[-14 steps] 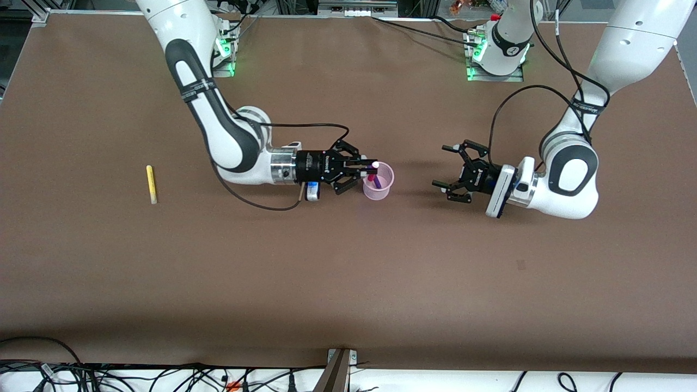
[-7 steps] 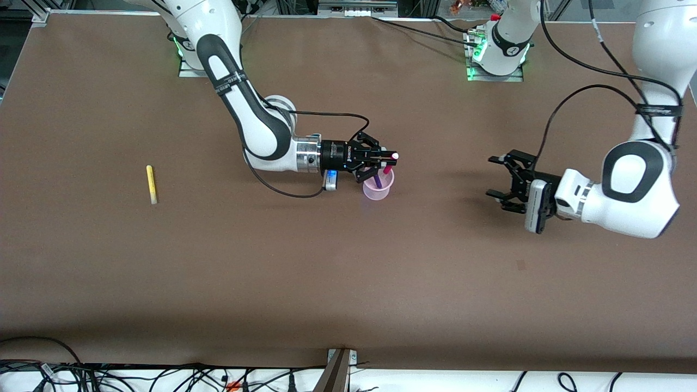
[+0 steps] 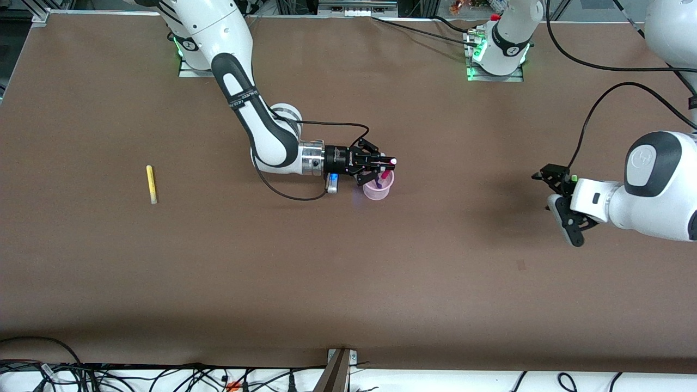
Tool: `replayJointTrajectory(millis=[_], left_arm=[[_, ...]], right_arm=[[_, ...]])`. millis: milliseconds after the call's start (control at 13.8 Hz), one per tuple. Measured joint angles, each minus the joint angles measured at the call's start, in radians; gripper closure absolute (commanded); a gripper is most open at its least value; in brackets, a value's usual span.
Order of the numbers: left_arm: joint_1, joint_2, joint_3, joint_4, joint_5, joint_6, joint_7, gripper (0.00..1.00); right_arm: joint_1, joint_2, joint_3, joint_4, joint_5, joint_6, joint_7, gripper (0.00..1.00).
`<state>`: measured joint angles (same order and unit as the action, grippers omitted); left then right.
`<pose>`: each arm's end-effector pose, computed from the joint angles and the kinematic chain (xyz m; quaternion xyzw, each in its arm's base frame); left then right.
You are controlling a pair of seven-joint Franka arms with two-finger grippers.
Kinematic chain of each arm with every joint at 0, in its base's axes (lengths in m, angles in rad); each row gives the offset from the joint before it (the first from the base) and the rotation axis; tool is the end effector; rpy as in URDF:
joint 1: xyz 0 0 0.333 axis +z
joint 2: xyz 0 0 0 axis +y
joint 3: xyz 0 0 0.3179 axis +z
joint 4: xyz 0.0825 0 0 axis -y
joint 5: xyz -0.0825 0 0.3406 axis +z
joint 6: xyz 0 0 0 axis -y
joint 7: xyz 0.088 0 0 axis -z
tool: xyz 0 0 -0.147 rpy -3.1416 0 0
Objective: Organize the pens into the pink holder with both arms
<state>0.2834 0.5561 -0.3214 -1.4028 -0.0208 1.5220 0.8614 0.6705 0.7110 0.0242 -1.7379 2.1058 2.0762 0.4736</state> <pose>0.6017 0.0045 0.3508 0.8805 -0.4175 -0.1469 0.1698 0.4763 0.4903 0.2259 -0.5379 0.4986 0.4498 0.5097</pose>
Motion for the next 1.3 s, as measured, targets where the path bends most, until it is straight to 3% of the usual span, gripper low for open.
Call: replayJointTrajectory(millis=[217,361,433,506,578,1011,1228,1300], left_arm=[[-0.017,-0.001,-0.006,0.026,0.108,0.023,-0.155,0.00],[-0.052,-0.002,-0.007,0.040,0.176,0.035,-0.256,0.00],[-0.069,-0.005,-0.008,0.054,0.185,0.036,-0.319,0.00],[-0.079,-0.012,-0.008,0.066,0.190,0.036,-0.370,0.00],[-0.081,-0.020,-0.007,0.075,0.194,0.035,-0.401,0.00],[-0.038,-0.097,0.016,0.151,0.196,0.035,-0.552,0.00],[-0.042,-0.196,0.017,0.154,0.187,0.035,-0.612,0.00],[-0.067,-0.246,0.047,0.136,0.161,0.035,-0.620,0.00]], right_arm=[[0.010,0.023,0.000,0.010,0.000,0.018,-0.021,0.96],[0.013,0.033,0.000,0.017,0.000,0.019,-0.024,0.72],[0.013,0.033,0.000,0.019,0.000,0.019,-0.024,0.42],[0.013,0.033,-0.001,0.020,0.000,0.019,-0.024,0.18],[0.013,0.033,-0.002,0.022,0.000,0.019,-0.024,0.02],[0.009,0.025,-0.018,0.056,0.002,0.020,-0.020,0.01],[-0.002,-0.016,-0.053,0.067,-0.015,0.020,-0.005,0.01],[-0.005,-0.038,-0.075,0.067,-0.058,0.019,0.003,0.01]])
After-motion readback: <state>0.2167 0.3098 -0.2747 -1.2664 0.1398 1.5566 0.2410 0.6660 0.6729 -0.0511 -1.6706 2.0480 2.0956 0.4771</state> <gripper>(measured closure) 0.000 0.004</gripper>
